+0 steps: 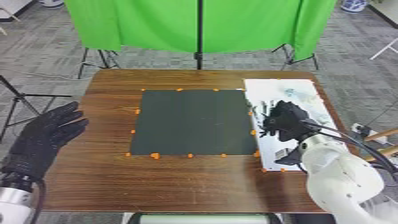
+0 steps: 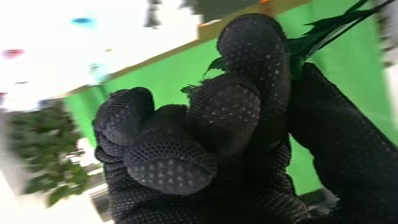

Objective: Arrange flowers

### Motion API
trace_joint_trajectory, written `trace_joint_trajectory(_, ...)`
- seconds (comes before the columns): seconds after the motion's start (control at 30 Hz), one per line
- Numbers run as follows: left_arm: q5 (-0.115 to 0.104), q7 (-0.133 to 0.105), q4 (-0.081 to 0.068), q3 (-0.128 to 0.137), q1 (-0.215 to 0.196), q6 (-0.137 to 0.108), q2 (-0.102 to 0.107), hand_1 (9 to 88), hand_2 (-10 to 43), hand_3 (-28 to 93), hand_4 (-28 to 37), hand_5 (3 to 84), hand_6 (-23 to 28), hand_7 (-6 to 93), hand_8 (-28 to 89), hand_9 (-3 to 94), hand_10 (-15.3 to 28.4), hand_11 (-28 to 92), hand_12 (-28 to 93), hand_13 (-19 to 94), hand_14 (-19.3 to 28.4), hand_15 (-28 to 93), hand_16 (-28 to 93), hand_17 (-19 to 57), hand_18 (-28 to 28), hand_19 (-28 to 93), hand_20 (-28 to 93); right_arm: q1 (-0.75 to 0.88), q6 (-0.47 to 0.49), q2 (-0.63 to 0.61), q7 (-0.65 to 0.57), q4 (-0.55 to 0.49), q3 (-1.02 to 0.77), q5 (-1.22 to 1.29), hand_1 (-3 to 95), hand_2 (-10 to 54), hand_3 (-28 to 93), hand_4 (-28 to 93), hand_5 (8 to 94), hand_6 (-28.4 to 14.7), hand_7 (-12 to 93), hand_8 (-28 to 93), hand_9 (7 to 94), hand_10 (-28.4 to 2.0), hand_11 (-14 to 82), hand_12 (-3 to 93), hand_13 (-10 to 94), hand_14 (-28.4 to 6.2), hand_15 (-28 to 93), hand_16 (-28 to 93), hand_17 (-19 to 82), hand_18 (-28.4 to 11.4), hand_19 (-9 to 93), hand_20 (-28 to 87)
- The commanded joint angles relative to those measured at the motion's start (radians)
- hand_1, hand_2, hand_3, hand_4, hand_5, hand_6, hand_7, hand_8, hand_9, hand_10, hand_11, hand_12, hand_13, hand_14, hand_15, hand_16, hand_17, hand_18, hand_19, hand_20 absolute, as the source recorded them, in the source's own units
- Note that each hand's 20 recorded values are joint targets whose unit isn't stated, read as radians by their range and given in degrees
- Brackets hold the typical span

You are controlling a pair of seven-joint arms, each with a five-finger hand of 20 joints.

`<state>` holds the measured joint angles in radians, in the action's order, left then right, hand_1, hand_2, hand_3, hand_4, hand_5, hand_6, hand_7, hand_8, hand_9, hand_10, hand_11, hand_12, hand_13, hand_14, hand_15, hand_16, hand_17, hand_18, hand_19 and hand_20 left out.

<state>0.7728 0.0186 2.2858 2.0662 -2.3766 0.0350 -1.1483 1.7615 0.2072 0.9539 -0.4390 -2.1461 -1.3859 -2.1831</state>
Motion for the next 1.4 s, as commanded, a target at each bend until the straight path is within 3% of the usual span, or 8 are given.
trace_joint_trajectory(0.03,-0.045,0.005,0.038,0.124,-0.166,-0.033,-0.017,29.9,1.5,68,-23.3,39.8,4.3,19.8,-11,35.4,11.7,26,16,28,15.2,39,-3,-5.6,22.0,52,1,-0.286,0.071,0.075,0.086,0.099,0.228,-0.046,29.7,1.2,93,-6,93.7,-5.9,45,-6,93.7,-7.9,52.2,29.0,89,-3.9,75,26,44,-18.3,93,33)
trace_joint_trajectory(0.13,-0.068,0.000,0.044,0.136,-0.188,-0.023,-0.026,29.9,1.5,68,-23.1,39.8,4.3,19.8,-11,35.4,11.7,26,16,28,15.2,39,-3,-5.6,22.0,52,1,-0.382,0.109,0.133,0.118,0.178,0.325,-0.072,29.5,1.2,93,-6,93.7,-5.8,45,-7,93.7,-7.9,52.2,29.0,89,-3.8,75,25,44,-18.3,93,33)
trace_joint_trajectory(0.37,-0.064,-0.005,0.050,0.110,-0.199,-0.018,-0.049,29.9,1.3,68,-23.1,39.8,4.3,19.8,-11,35.3,11.6,26,16,28,15.1,39,-3,-5.5,22.0,51,1,-0.499,0.150,0.297,0.159,0.328,0.489,-0.136,29.3,1.3,93,-6,93.7,-5.7,45,-7,93.7,-7.7,52.2,28.9,89,-3.7,75,25,44,-18.2,93,32)
trace_joint_trajectory(0.7,-0.072,-0.002,0.037,0.070,-0.174,-0.035,-0.012,30.0,1.4,68,-23.3,39.5,4.0,20.0,-11,35.2,11.2,26,16,28,15.1,39,-3,-5.4,22.0,51,1,-0.562,0.208,0.446,0.173,0.472,0.629,-0.267,29.2,0.9,93,-6,93.7,-5.5,45,-8,93.7,-7.7,52.3,28.6,89,-3.7,75,25,44,-18.5,93,33)
trace_joint_trajectory(0.77,-0.074,-0.005,0.036,0.063,-0.175,-0.028,-0.004,30.0,1.6,68,-23.4,39.5,4.0,19.9,-11,35.2,11.2,26,16,28,15.0,39,-3,-5.4,22.0,51,1,-0.576,0.219,0.472,0.169,0.502,0.648,-0.282,29.2,1.3,93,-6,93.7,-5.2,46,-9,93.7,-7.6,52.3,28.6,89,-3.7,75,25,44,-18.5,93,33)
trace_joint_trajectory(0.83,-0.068,0.021,0.030,0.061,-0.155,-0.004,0.008,30.0,1.8,68,-23.4,39.5,3.9,19.8,-11,35.1,11.0,25,16,28,14.9,39,-3,-5.4,21.9,51,1,-0.586,0.222,0.495,0.152,0.533,0.656,-0.278,29.2,1.4,93,-7,93.7,-5.1,46,-10,93.7,-7.6,52.1,28.7,89,-3.8,75,25,44,-18.5,93,33)
trace_joint_trajectory(1.1,-0.065,0.035,0.017,0.037,-0.120,0.000,0.049,29.9,1.9,68,-23.5,39.2,3.7,19.8,-11,34.9,10.5,25,16,29,14.3,37,-3,-5.3,21.9,51,1,-0.611,0.252,0.563,0.059,0.624,0.671,-0.288,29.5,1.4,93,-8,93.7,-4.9,46,-11,93.7,-7.7,51.5,28.7,89,-3.9,74,25,44,-18.6,93,33)
trace_joint_trajectory(1.4,-0.063,0.044,0.009,0.020,-0.097,0.005,0.052,29.8,1.8,69,-23.7,39.2,3.7,19.6,-11,35.1,10.5,25,16,29,14.3,37,-3,-5.3,21.8,51,1,-0.601,0.278,0.576,0.050,0.651,0.675,-0.348,30.2,1.6,93,-11,93.7,-4.3,46,-18,93.7,-7.6,50.7,28.7,89,-4.1,74,25,45,-18.8,93,33)
